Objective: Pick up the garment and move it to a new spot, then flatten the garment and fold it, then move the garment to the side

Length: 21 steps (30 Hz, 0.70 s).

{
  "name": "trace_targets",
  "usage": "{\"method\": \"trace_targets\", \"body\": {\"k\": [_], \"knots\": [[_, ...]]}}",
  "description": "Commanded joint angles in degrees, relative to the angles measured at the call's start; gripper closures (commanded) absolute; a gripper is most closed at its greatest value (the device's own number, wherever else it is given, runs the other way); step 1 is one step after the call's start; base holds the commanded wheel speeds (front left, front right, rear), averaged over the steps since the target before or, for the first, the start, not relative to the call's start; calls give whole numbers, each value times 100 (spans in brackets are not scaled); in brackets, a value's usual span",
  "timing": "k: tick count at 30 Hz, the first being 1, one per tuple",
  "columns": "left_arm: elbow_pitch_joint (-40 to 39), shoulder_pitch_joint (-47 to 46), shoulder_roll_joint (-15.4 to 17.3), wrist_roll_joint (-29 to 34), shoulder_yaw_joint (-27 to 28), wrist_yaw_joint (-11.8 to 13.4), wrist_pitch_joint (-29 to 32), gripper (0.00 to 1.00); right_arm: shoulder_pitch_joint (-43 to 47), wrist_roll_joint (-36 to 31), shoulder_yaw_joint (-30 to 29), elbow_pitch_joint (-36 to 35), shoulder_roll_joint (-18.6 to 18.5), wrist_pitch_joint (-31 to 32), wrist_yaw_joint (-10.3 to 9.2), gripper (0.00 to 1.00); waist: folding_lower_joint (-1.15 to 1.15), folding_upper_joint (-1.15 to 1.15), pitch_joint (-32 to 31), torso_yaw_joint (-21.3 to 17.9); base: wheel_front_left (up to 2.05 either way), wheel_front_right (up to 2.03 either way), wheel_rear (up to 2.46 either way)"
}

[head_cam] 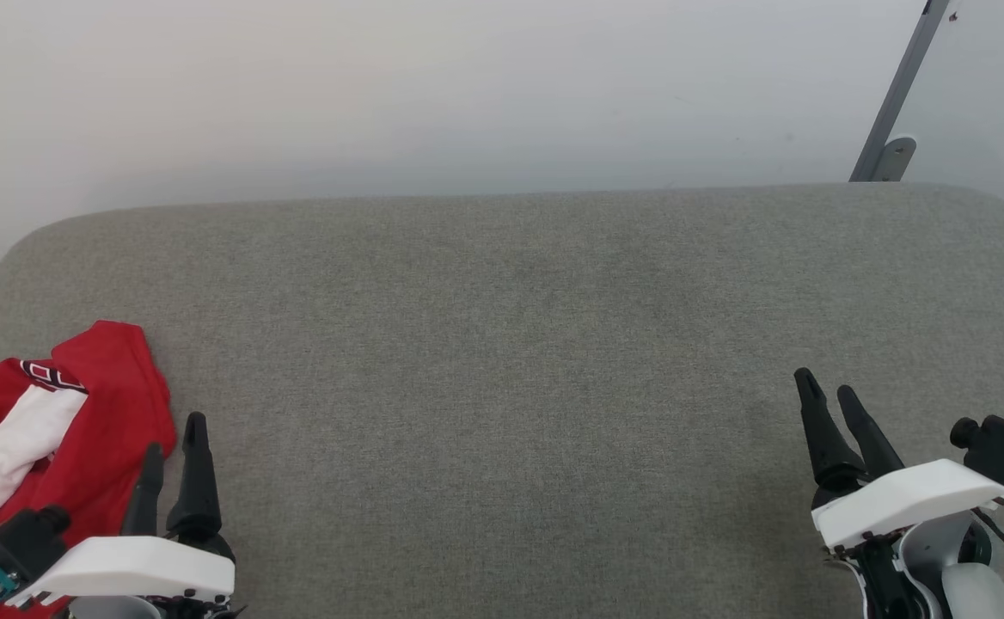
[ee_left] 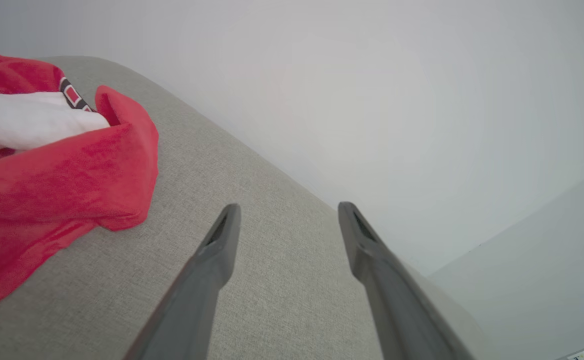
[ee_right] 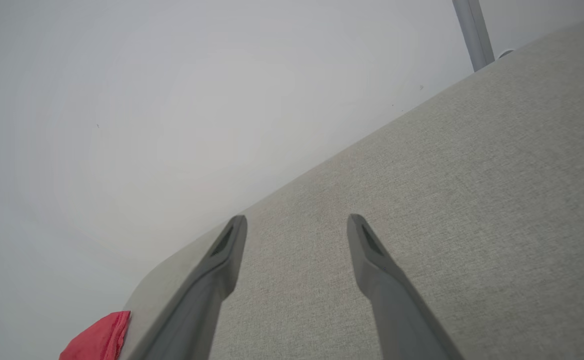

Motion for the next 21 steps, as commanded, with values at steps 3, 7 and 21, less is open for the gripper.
{"method": "trace_targets", "body": {"k": [3,7,21], "knots": [[-104,34,48,302,28,-15,-79,0,-126,-254,20,-95,-32,-64,10,0,0,0,-6,0,0,0,0],[-140,63,52,554,46,-36,-139,0,-136,-478,35,-132,-32,-106,10,0,0,0,-12,2,0,0,0],[-269,195,57,1324,106,-98,-349,0,-138,-1257,58,-215,-29,-221,11,0,0,0,-39,-8,0,0,0]]}}
